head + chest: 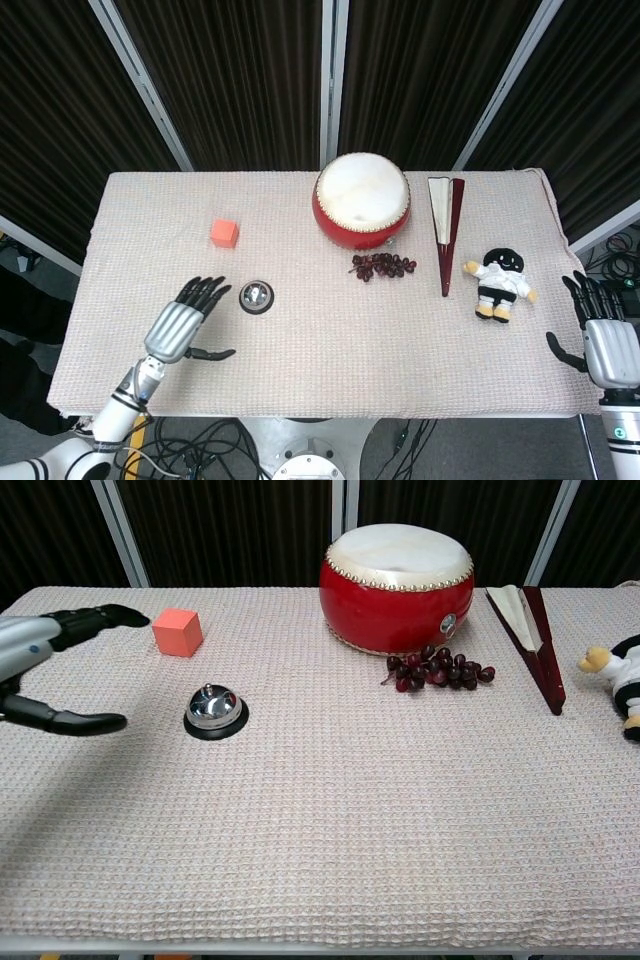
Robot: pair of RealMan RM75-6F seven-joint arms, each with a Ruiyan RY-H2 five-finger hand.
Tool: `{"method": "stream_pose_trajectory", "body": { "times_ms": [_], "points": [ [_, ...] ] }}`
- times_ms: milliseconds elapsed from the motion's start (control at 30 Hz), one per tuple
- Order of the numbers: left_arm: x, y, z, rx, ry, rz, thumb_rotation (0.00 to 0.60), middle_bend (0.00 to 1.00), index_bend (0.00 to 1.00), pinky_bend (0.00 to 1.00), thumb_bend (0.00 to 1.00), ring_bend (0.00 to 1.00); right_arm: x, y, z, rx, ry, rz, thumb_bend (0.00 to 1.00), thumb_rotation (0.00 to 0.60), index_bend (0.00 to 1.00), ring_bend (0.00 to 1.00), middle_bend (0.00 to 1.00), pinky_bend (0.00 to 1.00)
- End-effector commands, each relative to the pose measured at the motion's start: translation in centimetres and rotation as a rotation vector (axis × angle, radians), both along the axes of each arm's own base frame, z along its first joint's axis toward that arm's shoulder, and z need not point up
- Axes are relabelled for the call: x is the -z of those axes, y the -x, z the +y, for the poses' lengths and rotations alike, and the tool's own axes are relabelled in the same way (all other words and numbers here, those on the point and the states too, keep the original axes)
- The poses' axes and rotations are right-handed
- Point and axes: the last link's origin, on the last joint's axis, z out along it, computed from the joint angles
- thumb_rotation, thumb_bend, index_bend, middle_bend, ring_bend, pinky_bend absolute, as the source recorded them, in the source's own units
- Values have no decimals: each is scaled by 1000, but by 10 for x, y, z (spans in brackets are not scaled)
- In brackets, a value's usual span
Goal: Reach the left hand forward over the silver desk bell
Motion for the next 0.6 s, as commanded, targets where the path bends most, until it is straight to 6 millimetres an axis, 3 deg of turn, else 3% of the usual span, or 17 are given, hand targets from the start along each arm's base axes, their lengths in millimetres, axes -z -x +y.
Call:
{"method": "stream_pose_trajectory", "body": {
  "times_ms": [33,267,600],
  "points": [
    [16,-22,3,61,48,-30,236,0,19,0,0,0,0,2,0,6,-1,-1,235,600,0,0,0,0],
    [51,-48,22,98,92,-48,268,0,19,0,0,0,-4,7,1,17,10,-5,235,600,0,0,0,0],
    [91,-56,36,98,123,-51,277,0,18,0,0,0,-7,11,2,23,12,-14,235,600,0,0,0,0]
  ]
}}
